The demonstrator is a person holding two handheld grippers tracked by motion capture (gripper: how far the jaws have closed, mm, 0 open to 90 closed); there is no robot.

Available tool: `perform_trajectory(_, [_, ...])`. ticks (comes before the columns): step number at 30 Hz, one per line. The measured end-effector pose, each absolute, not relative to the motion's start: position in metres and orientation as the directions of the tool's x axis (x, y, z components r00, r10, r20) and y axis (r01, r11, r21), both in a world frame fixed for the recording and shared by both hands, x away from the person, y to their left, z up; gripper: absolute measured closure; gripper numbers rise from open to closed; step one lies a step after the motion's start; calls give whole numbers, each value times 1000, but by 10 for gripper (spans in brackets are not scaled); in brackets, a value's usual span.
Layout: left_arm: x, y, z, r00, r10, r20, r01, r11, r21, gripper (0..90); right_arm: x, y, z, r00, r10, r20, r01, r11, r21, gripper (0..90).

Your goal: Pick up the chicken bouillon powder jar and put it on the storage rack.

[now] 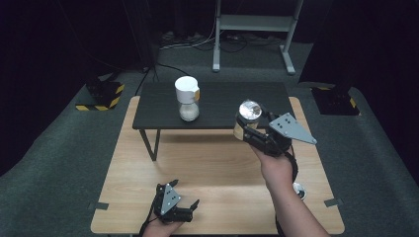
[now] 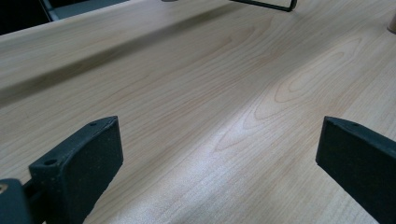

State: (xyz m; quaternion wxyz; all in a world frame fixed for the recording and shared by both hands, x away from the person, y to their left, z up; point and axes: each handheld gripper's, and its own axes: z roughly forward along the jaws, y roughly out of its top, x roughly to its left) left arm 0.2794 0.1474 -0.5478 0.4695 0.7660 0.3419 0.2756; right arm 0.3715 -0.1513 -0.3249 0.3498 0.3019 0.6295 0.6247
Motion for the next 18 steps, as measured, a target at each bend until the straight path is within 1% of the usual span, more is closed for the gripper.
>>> perform_trajectory(18, [279, 148, -548, 617, 781, 96, 262, -318, 911, 8, 391, -138, -321, -566, 821, -78, -62, 52, 997, 344])
